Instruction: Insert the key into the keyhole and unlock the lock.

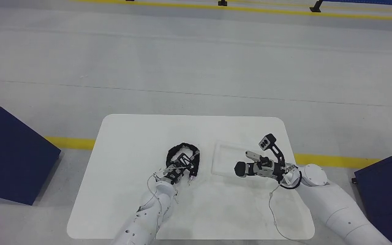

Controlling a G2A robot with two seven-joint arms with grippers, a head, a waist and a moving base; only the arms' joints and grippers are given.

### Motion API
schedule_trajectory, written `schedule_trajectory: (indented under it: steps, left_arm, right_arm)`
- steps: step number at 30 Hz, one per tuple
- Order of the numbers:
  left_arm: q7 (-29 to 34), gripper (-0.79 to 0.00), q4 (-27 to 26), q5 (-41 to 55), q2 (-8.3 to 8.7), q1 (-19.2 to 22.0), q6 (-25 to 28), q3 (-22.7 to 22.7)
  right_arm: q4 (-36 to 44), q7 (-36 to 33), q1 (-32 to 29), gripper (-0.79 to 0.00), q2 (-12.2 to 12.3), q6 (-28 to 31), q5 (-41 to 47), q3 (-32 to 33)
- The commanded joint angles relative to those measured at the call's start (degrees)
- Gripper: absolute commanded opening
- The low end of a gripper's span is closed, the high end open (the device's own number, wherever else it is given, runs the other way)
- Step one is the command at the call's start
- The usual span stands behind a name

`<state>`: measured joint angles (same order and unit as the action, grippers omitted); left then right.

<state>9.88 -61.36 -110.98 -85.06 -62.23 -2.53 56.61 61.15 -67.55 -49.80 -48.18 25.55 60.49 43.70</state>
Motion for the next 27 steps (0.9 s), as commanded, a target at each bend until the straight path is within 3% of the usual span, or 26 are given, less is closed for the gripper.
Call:
schedule_trajectory:
  steps: [1,2,3,4,5,6,15,27]
  left_arm:
    - [0.35,-0.785,0.29,0.03,-0.10,0.22,0.15,-0.12]
    - [0.43,-0.573,0.34,0.04,-0.13,0.25,0.14,-0.15]
    - [0.51,-0.416,0.34,0.06,-0.16,0.20,0.24,-0.18]
    - [0.64,-0.311,0.22,0.08,-0.17,0.14,0.32,-0.17]
    - [0.70,-0.099,0.08,0.01,-0.17,0.05,0.43,-0.17]
    - [0.78,0.000,-0.04,-0.04,-0.15,-0.04,0.52,-0.10]
    - [1.40,0.000,-4.76,-1.57,0.35,-2.62,1.83,0.60]
    - [-1.17,0.000,-24.93,-5.00,2.79,-14.53,6.02,4.79]
  right_arm:
    - [0.00,0.00,0.00,0.000,0.00,0.00,0.00,0.00]
    - [0.00,0.00,0.00,0.000,0.00,0.00,0.00,0.00]
    - [0.00,0.00,0.00,0.000,0.00,0.00,0.00,0.00]
    - [0.00,0.00,0.00,0.000,0.00,0.00,0.00,0.00]
    - [0.00,0.00,0.00,0.000,0.00,0.00,0.00,0.00]
    - [0.00,0.00,0.00,0.000,0.00,0.00,0.00,0.00]
    - [0.00,0.00,0.00,0.000,0.00,0.00,0.00,0.00]
    - [0.00,0.00,0.00,0.000,0.00,0.00,0.00,0.00]
